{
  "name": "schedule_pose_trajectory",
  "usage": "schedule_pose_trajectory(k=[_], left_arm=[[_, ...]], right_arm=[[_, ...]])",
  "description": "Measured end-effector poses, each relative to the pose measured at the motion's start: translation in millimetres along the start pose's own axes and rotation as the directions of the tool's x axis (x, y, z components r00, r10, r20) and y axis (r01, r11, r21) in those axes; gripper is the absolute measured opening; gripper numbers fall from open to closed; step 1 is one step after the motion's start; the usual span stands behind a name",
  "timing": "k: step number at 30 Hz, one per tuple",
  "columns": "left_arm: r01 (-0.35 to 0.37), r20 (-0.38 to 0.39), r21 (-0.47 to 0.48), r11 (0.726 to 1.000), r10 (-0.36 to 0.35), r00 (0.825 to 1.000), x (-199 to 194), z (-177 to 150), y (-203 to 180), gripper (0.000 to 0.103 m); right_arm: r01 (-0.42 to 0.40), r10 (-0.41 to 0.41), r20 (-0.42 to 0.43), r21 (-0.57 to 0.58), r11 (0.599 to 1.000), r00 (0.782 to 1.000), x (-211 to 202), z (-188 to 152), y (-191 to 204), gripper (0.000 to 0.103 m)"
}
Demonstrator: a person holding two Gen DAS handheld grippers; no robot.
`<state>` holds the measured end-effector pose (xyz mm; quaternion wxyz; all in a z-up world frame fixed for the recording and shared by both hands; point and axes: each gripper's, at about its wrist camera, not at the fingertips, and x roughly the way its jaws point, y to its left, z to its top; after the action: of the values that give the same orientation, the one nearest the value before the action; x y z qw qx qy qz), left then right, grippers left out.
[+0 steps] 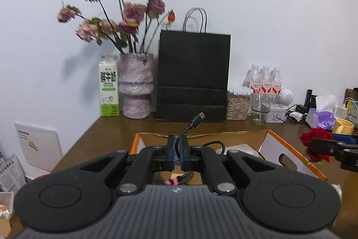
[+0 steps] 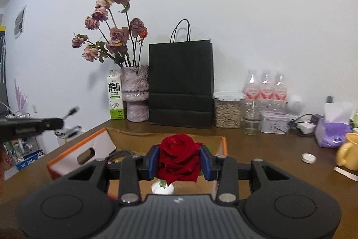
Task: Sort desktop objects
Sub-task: 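Carry the rose and cable into the box and open both grippers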
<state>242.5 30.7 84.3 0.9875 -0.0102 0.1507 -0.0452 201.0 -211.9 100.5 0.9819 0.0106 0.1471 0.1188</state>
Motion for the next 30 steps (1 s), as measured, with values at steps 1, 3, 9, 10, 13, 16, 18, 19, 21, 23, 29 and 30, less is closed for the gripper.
schedule_pose_trajectory(k=[1,3,9,10,13,16,18,19,21,23,29,30], left_arm=[[0.001,-0.01,-0.002,1.0,-0.001,1.0,11,0,-2,0.005],[-0.001,-0.032,-0.01,1.0,0.001,0.999,31,-1,-6,0.005],[-0.028,-0.129,-0.019,0.999,0.025,0.991,73,-18,-6,0.005],[-0.032,-0.135,-0.016,0.999,0.029,0.99,75,-21,-5,0.005],[-0.039,-0.148,0.004,0.999,0.039,0.988,77,-27,-7,0.005],[-0.038,-0.168,0.027,0.999,0.042,0.985,80,-33,-11,0.005],[-0.037,-0.172,0.033,0.999,0.042,0.984,80,-35,-13,0.005],[-0.036,-0.168,0.034,0.999,0.041,0.985,79,-36,-14,0.007],[-0.041,-0.162,0.038,0.998,0.047,0.986,77,-36,-14,0.025],[-0.057,-0.155,0.037,0.998,0.062,0.986,73,-36,-14,0.087],[-0.084,-0.058,0.016,0.996,0.085,0.995,53,-33,-14,0.103],[-0.087,-0.053,0.011,0.996,0.087,0.995,52,-33,-13,0.103]], right_arm=[[0.002,-0.002,-0.007,0.005,1.0,1.0,12,3,1,0.037],[-0.001,0.001,-0.022,0.013,1.0,1.0,34,7,3,0.037],[-0.023,0.027,-0.097,0.044,0.999,0.995,93,8,-2,0.037],[-0.023,0.028,-0.113,0.043,0.999,0.993,97,3,-3,0.037],[-0.042,0.049,-0.157,0.046,0.998,0.986,104,-7,-4,0.037],[-0.042,0.05,-0.179,0.046,0.998,0.983,108,-15,-5,0.037],[-0.031,0.036,-0.184,0.033,0.999,0.982,108,-18,-4,0.038],[-0.024,0.028,-0.185,0.026,0.999,0.982,108,-20,-3,0.039],[-0.023,0.028,-0.183,0.03,0.999,0.983,108,-22,-4,0.046],[-0.02,0.026,-0.174,0.034,0.999,0.984,105,-24,-4,0.066],[-0.013,0.014,-0.097,0.004,1.0,0.995,91,-22,2,0.103],[-0.013,0.013,-0.098,0.005,1.0,0.995,91,-22,2,0.103]])
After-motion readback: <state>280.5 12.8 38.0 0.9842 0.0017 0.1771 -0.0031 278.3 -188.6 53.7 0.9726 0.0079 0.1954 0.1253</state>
